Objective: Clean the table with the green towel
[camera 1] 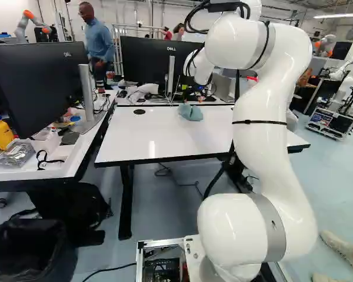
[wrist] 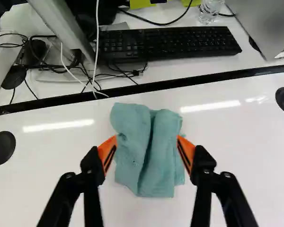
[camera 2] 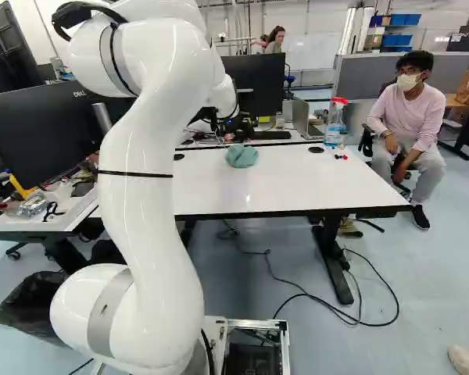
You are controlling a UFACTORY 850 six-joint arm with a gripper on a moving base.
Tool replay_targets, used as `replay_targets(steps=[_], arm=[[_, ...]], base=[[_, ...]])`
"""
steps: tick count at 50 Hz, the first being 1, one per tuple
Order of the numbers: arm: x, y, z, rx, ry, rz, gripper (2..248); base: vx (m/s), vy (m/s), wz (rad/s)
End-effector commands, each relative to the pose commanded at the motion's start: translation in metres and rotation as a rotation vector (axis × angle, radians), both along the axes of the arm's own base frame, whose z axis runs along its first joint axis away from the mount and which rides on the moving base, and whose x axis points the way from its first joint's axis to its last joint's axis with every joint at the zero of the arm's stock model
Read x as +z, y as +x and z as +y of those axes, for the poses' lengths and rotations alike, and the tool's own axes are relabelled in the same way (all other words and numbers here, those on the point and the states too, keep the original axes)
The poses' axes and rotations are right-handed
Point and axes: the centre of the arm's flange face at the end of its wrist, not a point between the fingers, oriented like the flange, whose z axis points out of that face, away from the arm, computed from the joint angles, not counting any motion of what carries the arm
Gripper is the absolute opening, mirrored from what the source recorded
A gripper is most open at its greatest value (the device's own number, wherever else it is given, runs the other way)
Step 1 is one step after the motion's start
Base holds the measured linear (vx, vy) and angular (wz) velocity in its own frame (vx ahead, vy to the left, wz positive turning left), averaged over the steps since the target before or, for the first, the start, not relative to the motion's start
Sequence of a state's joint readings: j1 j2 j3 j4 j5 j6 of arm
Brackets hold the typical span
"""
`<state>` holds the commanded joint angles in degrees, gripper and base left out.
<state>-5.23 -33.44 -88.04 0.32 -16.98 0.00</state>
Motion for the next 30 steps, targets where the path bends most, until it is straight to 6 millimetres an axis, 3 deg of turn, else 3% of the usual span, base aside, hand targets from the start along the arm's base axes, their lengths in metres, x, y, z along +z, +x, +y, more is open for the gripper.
replay_targets(steps=[4,5,9,10,30], arm=[[0.0000,0.0000,0.0000,0.000,0.000,0.000,182],[0.0000,0.0000,0.0000,0.000,0.000,0.000,219],[0.0000,0.0000,0.0000,0.000,0.000,0.000,219],[0.0000,0.0000,0.0000,0.000,0.000,0.000,247],[-0.0001,-0.0010,0.0003,0.000,0.000,-0.002,247]], base=[[0.000,0.000,0.000],[0.000,0.000,0.000],[0.000,0.000,0.000],[0.000,0.000,0.000],[0.000,0.000,0.000]])
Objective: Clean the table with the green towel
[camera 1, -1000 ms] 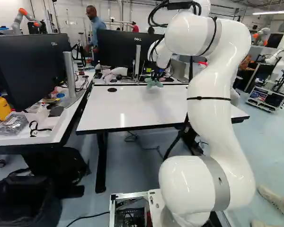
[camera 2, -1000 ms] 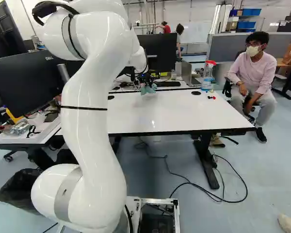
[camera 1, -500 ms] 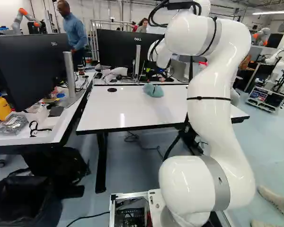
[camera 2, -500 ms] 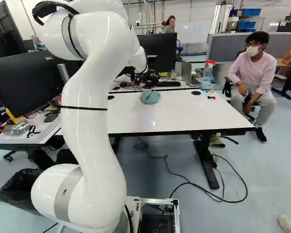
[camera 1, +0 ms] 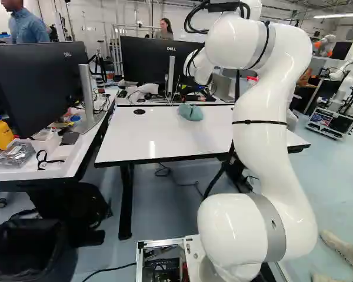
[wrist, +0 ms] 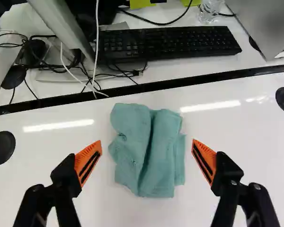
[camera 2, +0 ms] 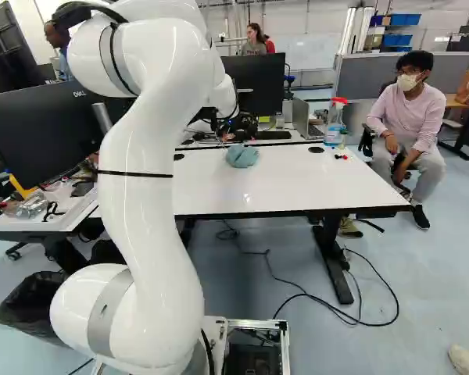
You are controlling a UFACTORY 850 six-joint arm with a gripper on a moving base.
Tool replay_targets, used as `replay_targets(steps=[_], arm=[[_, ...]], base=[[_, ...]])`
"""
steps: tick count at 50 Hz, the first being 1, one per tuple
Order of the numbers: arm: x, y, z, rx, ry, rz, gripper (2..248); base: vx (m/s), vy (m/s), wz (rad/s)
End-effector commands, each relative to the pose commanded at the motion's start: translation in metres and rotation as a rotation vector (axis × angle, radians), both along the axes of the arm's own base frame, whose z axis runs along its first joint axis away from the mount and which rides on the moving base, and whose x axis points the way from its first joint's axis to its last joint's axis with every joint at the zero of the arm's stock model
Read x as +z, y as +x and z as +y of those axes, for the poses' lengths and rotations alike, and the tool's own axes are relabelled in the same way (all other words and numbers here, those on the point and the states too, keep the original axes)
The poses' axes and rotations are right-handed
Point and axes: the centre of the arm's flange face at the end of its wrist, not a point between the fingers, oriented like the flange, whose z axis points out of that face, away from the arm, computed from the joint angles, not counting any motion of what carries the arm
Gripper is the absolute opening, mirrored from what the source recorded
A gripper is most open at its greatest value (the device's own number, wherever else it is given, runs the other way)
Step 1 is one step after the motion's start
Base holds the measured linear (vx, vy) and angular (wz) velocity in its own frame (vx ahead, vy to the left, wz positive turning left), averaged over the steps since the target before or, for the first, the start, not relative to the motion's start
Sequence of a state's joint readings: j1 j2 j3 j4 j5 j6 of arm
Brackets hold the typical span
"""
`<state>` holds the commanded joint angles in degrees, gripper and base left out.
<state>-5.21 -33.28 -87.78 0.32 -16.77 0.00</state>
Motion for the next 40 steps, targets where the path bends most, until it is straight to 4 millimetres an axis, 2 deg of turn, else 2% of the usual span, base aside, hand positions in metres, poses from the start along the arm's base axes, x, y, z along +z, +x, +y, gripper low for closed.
replay_targets(steps=[21,40], arm=[[-0.001,-0.010,0.003,0.003,-0.002,-0.018,247],[-0.004,-0.029,0.008,0.008,-0.005,-0.053,247]], base=[[0.000,0.000,0.000],[0.000,0.000,0.000]])
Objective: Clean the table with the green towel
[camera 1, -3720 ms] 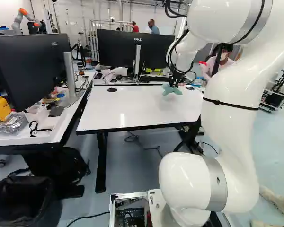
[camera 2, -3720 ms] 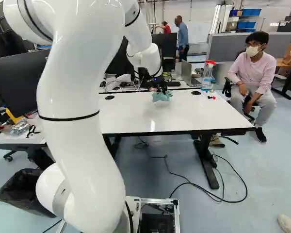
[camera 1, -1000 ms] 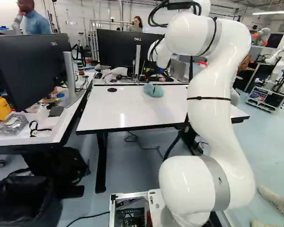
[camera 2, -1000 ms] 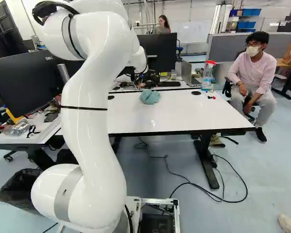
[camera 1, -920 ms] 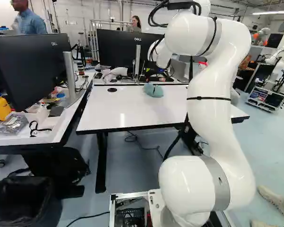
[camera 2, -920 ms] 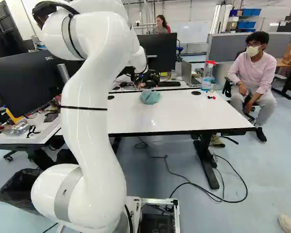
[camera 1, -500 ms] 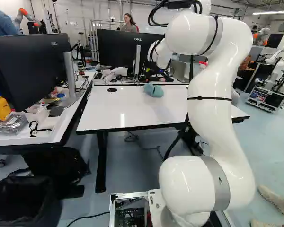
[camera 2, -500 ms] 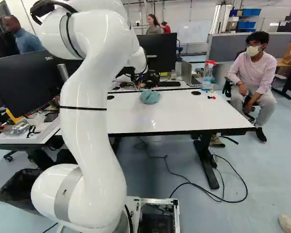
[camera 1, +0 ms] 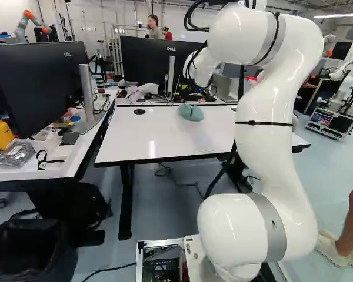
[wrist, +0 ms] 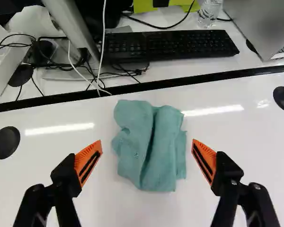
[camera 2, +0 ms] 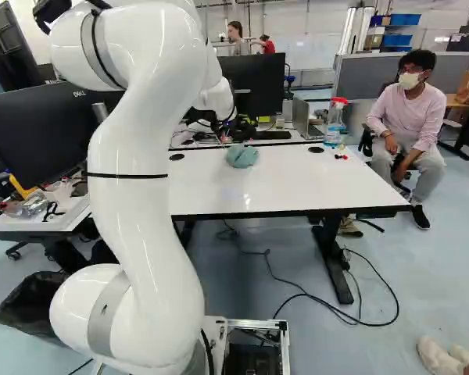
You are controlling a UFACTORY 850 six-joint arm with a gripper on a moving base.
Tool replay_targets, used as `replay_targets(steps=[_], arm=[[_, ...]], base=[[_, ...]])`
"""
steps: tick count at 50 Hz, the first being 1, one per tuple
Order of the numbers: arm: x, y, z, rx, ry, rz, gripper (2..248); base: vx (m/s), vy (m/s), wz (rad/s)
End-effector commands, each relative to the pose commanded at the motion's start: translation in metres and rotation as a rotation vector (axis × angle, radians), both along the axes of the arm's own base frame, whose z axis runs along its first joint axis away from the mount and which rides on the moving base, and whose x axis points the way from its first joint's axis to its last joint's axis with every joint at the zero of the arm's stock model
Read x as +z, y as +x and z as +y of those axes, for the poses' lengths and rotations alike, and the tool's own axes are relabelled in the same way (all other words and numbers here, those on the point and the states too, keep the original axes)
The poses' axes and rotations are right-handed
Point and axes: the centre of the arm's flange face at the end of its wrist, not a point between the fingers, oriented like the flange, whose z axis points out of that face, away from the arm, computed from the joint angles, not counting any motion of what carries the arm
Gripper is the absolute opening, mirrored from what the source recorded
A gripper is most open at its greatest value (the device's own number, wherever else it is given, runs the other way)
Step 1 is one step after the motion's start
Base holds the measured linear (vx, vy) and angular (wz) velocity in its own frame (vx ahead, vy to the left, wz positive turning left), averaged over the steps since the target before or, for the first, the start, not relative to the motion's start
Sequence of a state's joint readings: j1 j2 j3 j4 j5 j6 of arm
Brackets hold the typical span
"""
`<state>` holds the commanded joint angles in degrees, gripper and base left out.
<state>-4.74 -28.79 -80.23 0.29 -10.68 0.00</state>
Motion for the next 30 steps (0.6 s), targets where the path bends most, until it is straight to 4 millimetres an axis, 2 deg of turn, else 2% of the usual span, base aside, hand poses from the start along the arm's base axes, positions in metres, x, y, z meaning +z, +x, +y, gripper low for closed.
replay_targets(steps=[15,30], arm=[[-0.004,-0.022,0.006,0.006,-0.004,-0.038,247],[-0.010,-0.053,0.013,0.013,-0.008,-0.086,247]], base=[[0.000,0.000,0.000],[0.000,0.000,0.000]])
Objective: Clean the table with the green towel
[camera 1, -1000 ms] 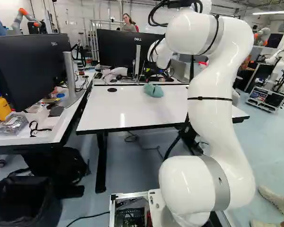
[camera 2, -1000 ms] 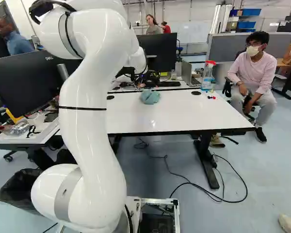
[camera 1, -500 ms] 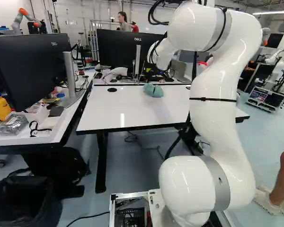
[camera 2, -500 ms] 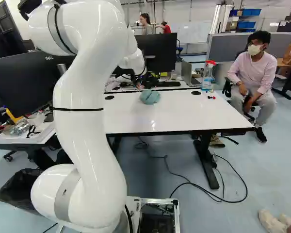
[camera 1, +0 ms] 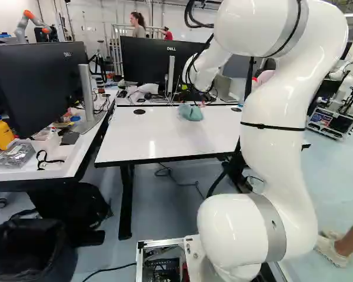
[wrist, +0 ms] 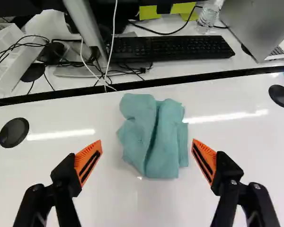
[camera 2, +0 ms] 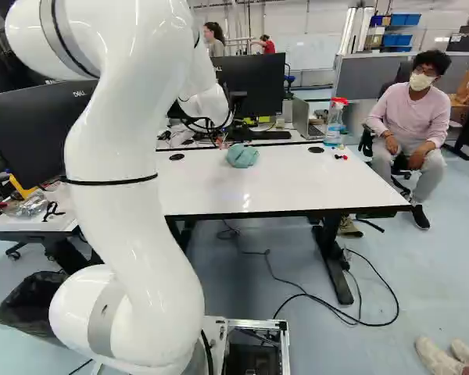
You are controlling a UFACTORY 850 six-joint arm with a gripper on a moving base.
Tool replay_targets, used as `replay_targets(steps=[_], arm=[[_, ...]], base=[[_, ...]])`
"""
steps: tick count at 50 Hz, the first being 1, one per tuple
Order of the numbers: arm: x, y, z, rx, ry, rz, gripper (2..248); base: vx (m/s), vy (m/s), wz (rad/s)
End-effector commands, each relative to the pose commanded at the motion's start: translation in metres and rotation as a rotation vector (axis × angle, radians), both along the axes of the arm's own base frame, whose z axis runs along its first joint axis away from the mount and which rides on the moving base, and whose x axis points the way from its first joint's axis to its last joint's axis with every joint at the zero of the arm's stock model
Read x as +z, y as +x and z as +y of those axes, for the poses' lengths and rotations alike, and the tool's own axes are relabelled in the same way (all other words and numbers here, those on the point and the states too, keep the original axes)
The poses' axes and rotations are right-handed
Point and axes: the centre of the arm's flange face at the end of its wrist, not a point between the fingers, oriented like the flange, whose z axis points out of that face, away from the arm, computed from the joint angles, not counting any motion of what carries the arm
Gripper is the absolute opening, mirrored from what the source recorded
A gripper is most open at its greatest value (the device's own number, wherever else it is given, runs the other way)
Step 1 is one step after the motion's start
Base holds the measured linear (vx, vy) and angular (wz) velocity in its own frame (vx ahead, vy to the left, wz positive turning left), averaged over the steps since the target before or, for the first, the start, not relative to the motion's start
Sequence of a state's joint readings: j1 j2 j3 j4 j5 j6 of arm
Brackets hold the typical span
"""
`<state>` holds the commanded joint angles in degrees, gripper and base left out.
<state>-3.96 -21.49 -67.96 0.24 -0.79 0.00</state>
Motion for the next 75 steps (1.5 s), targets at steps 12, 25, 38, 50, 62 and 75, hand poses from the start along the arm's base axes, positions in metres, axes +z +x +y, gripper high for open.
replay_targets(steps=[12,25,38,50,62,75], arm=[[-0.007,-0.031,0.006,0.007,-0.004,-0.046,247],[-0.017,-0.072,0.014,0.016,-0.008,-0.104,247],[-0.031,-0.120,0.021,0.027,-0.011,-0.168,247],[-0.045,-0.164,0.027,0.036,-0.014,-0.224,247],[-0.059,-0.205,0.032,0.044,-0.016,-0.274,247],[-0.073,-0.244,0.036,0.051,-0.017,-0.320,247]], base=[[0.000,0.000,0.000],[0.000,0.000,0.000],[0.000,0.000,0.000],[0.000,0.000,0.000],[0.000,0.000,0.000],[0.000,0.000,0.000]])
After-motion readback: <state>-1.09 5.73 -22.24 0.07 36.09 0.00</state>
